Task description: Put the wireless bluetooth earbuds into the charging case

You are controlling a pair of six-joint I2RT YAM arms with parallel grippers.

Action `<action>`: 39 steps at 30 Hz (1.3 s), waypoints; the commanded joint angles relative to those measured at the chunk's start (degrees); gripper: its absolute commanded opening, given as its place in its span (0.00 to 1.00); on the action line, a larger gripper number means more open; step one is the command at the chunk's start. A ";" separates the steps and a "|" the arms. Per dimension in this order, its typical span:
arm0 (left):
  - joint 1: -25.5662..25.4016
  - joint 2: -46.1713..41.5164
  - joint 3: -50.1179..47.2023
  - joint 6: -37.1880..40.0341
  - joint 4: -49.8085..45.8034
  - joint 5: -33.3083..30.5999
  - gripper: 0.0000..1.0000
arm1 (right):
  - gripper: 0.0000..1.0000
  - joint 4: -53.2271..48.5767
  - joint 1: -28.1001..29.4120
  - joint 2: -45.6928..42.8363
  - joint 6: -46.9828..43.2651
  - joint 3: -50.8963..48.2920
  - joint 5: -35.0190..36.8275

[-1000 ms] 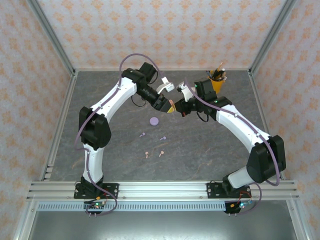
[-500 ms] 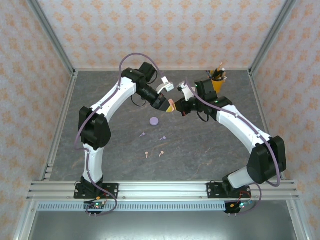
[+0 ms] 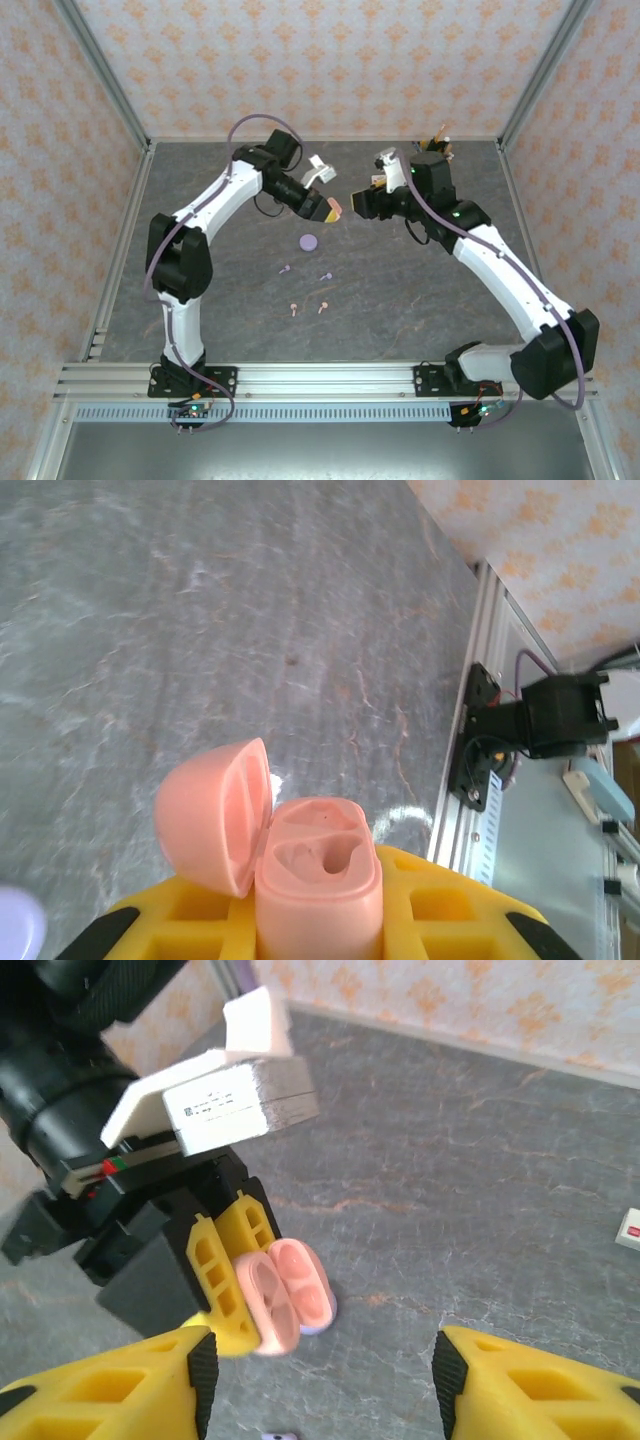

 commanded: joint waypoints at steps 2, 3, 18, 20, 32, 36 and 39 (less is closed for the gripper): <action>1.92 -9.01 -6.25 -8.44 14.46 -3.49 0.00 | 0.62 -4.15 0.19 -1.30 9.74 -0.55 3.21; 1.94 -10.50 -8.18 -9.74 16.99 -5.31 0.00 | 0.62 -5.35 0.22 -1.05 11.76 -0.36 2.94; 2.01 -32.74 -40.99 -22.86 56.85 -31.30 0.00 | 0.60 -6.31 10.36 -3.19 31.97 -13.69 10.84; 1.99 -34.75 -44.73 -22.71 62.08 -32.47 0.00 | 0.60 -6.02 13.17 -3.19 34.03 -15.15 13.57; 1.22 -42.10 -59.75 -20.69 77.78 -47.42 0.00 | 0.59 -5.90 23.23 2.99 43.22 -14.81 23.12; 1.13 -41.36 -65.90 -23.21 90.87 -49.76 0.00 | 0.58 -7.83 27.34 9.89 42.57 -9.86 24.14; 1.13 -39.91 -67.25 -24.17 95.26 -51.21 0.00 | 0.57 -9.20 30.53 14.99 41.99 -6.16 24.47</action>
